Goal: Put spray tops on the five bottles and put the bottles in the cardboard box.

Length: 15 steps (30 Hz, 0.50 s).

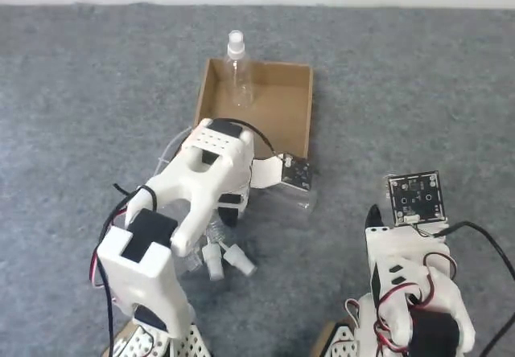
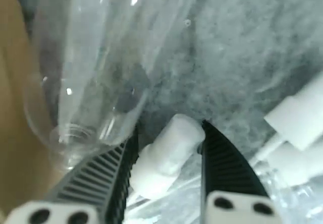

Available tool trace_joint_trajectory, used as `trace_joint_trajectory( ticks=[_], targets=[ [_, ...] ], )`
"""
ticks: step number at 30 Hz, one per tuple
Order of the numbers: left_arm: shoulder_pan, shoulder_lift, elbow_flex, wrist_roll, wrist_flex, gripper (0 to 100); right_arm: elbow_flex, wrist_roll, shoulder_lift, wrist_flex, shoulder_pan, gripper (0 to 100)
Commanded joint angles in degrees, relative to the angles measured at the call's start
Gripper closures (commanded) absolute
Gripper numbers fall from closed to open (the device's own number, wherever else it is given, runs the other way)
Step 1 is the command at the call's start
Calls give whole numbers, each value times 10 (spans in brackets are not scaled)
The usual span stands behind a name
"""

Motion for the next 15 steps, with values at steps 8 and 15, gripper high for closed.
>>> trace_joint_trajectory(
  ticks=[8, 15],
  targets=[
    [2, -44, 19, 25, -52, 930, -6, -2, -6, -12, 10, 881],
    [7, -45, -22, 25, 53, 987, -6, -2, -6, -12, 10, 881]
  ],
)
